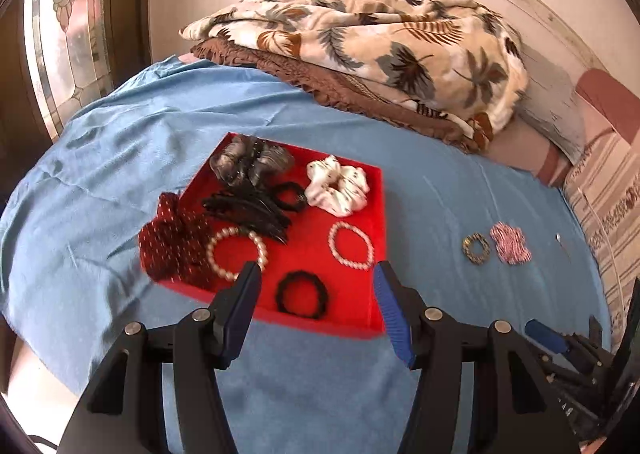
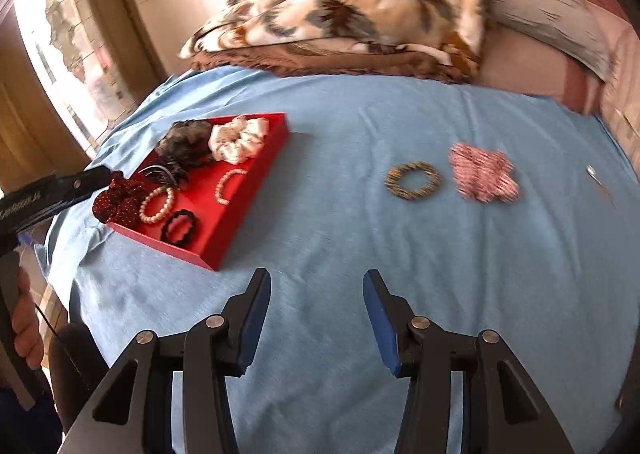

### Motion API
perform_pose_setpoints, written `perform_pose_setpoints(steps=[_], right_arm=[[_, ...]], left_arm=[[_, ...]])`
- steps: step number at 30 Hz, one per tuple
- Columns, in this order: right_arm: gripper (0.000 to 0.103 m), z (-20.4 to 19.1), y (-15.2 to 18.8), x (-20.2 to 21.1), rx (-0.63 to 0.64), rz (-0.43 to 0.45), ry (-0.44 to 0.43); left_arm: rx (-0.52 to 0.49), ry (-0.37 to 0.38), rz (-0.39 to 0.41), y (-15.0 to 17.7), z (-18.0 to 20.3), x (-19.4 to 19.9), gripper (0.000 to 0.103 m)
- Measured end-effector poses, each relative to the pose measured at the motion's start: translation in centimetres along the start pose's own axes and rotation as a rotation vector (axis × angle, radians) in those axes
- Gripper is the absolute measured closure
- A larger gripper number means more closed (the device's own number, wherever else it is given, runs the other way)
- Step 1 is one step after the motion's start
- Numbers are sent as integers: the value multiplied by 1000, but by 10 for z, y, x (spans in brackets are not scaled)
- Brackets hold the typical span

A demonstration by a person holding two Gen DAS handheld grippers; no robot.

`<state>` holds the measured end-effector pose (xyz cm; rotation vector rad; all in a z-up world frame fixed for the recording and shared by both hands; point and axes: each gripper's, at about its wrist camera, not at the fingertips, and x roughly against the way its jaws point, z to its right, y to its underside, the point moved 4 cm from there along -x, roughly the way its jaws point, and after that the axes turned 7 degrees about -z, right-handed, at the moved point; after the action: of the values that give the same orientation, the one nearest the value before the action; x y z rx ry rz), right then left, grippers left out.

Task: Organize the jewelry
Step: 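Open both grippers to release the bracelets into the tray, then move both grippers toward the leopard-print bracelet and gingham scrunchie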

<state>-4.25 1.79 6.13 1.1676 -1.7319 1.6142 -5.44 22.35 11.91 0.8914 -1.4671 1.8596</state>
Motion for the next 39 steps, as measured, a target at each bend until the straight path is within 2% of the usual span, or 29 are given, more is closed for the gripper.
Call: perform_pose_setpoints(steps=[6, 12, 20, 32, 39], right_arm=[[48, 25, 22, 20, -74, 35, 13], [48, 43, 43, 24, -153, 36, -2], [44, 57, 49, 32, -191, 57, 11], [44, 53, 52, 31, -159, 52, 52], [40, 50, 52, 30, -147, 54, 65]], left_arm=[[-21, -36, 31, 28, 20, 22, 39], [-131, -52, 19, 50, 52, 26, 39], [-197, -48, 17, 60, 77, 29, 38], [-252, -85, 5, 68, 87, 24, 38], [-263, -95, -13, 69, 87, 18, 37]])
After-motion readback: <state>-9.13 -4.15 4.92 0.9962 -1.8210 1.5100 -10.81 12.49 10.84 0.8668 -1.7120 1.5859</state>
